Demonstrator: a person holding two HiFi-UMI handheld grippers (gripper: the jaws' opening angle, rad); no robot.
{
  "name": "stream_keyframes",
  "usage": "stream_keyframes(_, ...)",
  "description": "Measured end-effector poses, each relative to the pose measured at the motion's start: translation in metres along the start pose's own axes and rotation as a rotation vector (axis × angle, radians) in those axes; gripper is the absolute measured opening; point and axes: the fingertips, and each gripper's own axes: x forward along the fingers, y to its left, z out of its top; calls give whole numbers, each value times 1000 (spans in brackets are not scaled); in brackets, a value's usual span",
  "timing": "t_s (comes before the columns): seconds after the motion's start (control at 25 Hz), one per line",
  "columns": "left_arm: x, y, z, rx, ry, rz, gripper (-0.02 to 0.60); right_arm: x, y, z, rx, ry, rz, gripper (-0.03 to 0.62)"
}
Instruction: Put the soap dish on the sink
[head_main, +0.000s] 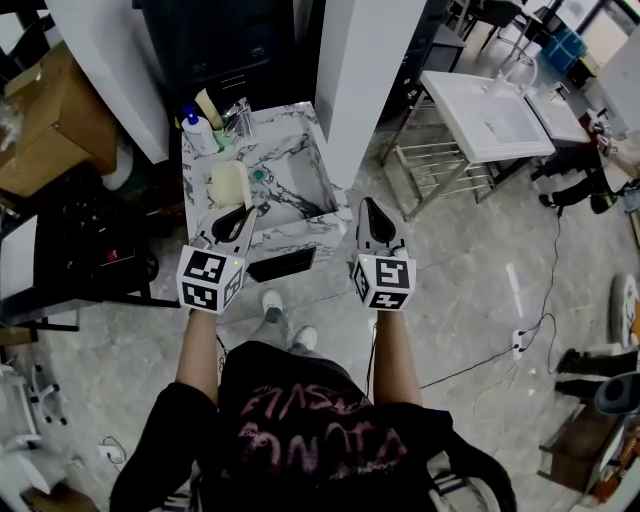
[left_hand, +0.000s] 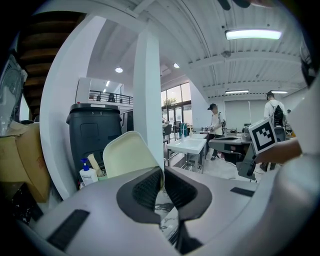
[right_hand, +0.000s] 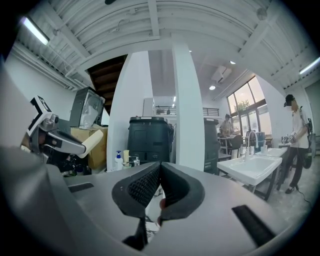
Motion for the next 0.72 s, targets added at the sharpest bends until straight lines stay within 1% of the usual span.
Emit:
stream_keyframes(0.32, 17, 4, 4, 5, -5, -21, 35, 13, -6, 1, -9, 5, -14, 12)
stream_keyframes(0.72, 61, 38, 3, -12, 8, -37, 35, 69, -11, 3, -25, 23, -14, 12)
